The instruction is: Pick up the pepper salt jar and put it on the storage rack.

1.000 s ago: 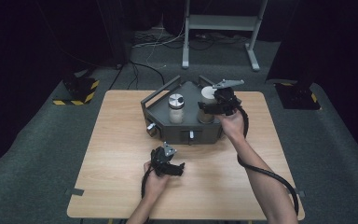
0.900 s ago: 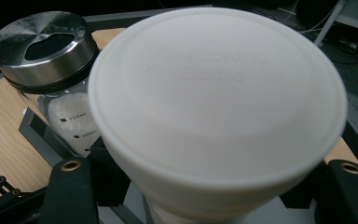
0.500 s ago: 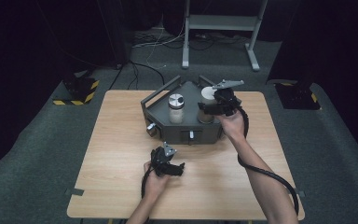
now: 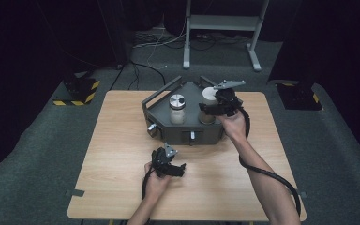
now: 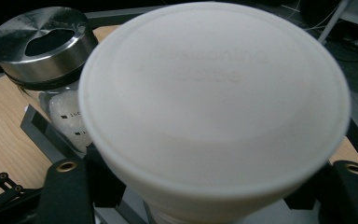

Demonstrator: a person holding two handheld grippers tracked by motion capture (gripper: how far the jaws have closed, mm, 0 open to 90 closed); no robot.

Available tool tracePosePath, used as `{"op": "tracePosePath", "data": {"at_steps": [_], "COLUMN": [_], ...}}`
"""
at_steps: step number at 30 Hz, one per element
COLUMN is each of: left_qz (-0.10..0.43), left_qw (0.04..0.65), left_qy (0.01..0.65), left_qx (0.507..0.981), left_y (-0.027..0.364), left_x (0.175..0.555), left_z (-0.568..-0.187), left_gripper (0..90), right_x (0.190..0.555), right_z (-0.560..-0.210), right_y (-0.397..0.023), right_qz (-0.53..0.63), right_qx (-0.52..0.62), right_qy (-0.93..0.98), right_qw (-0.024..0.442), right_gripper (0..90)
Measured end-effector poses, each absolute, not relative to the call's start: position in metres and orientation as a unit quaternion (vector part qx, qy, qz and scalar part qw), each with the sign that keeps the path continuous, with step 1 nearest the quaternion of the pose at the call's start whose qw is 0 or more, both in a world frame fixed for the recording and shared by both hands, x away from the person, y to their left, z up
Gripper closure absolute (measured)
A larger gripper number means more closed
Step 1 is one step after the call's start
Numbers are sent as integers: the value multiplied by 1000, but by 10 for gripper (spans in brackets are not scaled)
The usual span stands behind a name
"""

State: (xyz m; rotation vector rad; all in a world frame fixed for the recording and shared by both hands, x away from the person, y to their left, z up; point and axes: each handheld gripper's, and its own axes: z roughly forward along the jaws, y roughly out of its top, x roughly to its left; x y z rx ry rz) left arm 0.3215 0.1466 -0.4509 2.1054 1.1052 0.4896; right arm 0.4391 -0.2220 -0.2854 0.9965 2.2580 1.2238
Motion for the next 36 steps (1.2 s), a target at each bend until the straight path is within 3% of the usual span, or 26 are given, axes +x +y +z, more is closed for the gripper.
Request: {"op": "tracePosePath", "data": {"at_steps": [6, 10, 36], "left_qz": [189, 188, 189], "left_qw": [349, 350, 349], "left_qy": [427, 427, 427], "left_qx": [812, 812, 813], "left_y": [146, 147, 146], "left_x": [321, 321, 321], "left_z": [-451, -451, -451], "left_gripper": [67, 67, 67], "right_x": [436, 432, 403], "right_z": [-291, -294, -320], "right_y": [-229, -234, -278], "right_qz": [454, 455, 470], "right_qx": [353, 354, 374], "right_qy": [796, 794, 779], "right_qw": [189, 191, 180], "right_gripper": [161, 129, 128]}}
